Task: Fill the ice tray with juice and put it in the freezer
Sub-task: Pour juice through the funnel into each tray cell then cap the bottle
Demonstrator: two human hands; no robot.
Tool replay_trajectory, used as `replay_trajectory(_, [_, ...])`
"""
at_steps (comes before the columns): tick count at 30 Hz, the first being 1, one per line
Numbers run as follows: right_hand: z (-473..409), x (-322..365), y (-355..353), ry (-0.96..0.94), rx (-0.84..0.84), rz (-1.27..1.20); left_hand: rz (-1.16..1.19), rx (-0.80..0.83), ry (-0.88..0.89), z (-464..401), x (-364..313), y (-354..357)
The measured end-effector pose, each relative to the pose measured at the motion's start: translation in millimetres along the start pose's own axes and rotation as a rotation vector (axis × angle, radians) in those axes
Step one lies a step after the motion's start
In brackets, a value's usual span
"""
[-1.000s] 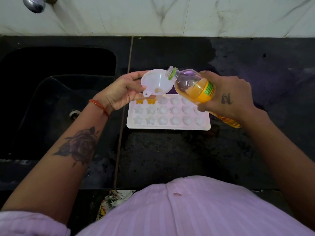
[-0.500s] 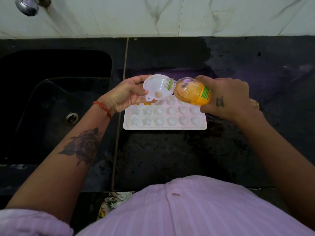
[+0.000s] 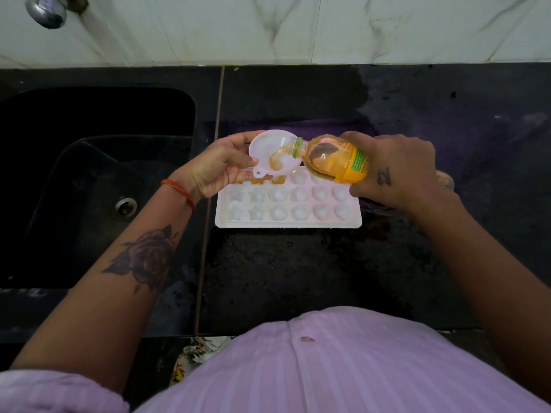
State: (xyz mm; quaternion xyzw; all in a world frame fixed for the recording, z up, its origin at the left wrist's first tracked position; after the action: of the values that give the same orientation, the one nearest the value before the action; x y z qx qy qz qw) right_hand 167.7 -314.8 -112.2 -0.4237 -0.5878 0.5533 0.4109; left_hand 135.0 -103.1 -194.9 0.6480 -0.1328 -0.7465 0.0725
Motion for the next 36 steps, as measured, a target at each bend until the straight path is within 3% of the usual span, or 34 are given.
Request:
replay_trajectory(14, [7.4, -18.1, -1.9, 0.069, 0.016, -0.215, 0.014, -0.050, 0.035, -5.1, -11.9, 10.0])
replay_trajectory(36, [10.0, -38.1, -3.4, 0.080, -0.034, 0.041, 0.014, -0.008, -0.035, -22.0, 11.6, 26.6])
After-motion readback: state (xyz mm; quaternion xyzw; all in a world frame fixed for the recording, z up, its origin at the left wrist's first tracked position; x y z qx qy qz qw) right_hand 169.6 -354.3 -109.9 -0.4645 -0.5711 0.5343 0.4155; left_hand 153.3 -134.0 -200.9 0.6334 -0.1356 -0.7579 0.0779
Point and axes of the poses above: each hand's wrist, its own z-axis away from the middle knuckle, its own y-axis out of the palm, x = y × z, the point moved 9 cm from there along -z, towards the middle knuckle, and after that the axes turned 13 degrees about y, right-handed, at the moved point
